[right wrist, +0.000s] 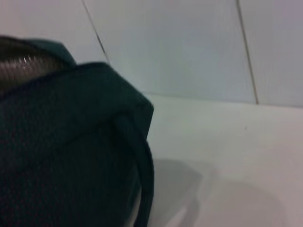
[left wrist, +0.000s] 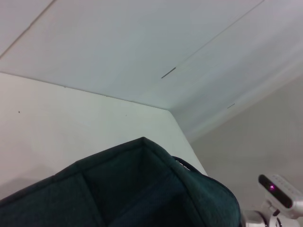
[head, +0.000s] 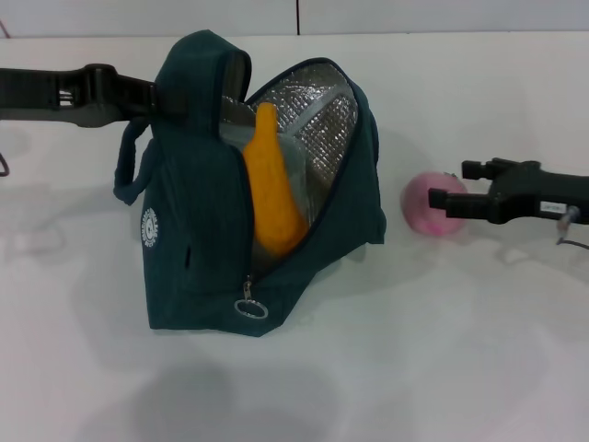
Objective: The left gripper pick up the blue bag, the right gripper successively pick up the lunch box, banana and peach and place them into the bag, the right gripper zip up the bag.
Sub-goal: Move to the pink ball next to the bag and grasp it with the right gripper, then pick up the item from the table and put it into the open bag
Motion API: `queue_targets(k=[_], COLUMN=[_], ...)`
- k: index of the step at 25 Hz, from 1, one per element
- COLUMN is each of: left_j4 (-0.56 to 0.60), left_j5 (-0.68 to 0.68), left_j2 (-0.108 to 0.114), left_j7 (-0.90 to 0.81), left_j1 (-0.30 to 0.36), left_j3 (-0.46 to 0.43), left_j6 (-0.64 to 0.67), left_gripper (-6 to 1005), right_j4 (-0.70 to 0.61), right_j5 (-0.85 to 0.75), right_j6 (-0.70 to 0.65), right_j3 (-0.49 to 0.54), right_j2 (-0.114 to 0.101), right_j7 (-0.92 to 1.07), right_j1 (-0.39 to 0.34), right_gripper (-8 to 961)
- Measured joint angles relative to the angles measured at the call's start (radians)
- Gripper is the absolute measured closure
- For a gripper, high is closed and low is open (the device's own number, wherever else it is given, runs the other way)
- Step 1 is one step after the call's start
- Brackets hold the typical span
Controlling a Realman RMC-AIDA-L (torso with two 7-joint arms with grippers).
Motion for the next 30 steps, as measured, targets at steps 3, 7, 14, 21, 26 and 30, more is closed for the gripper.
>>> queue_targets(k=[3, 7, 14, 21, 26, 30], left_j4=[0.0, -0.001, 0.001, 0.005, 0.005, 0.005], left_j5=[0.0, 0.0, 0.0, 0.0, -0.001, -0.008], left_j2=[-0.001, -0.001, -0.001, 0.0, 0.001, 0.001], left_j7=[0.0, 0.001, 0.001, 0.0, 0.001, 0.001], left_j1=[-0.001, -0.001, -0.002, -0.003, -0.003, -0.004], left_j3=[0.0, 0.0, 0.0, 0.0, 0.0, 0.0], left_j6=[0.0, 0.0, 0.0, 0.0, 0.0, 0.0], left_gripper=[960, 960, 960, 960, 960, 960], right_j4=[0.01, 0.01, -0.001, -0.006, -0.028, -0.055], right_j5=[-0.002, -0.003, -0.013, -0.009, -0.006, 0.005], right_j6=[0.027, 0.06, 0.08, 0.067, -0.01, -0.143], right_j3=[-0.022, -0.066, -0.096, -0.083, 0.025, 0.202], right_j2=[0.001, 0.0, -0.001, -0.003, -0.004, -0.004], right_j7=[0.001, 0.006, 0.012, 0.013, 0.008, 0.001], right_j1=[0.015, 0.025, 0.035, 0.036, 0.019, -0.003], right_gripper=[144, 157, 210, 603, 655, 680])
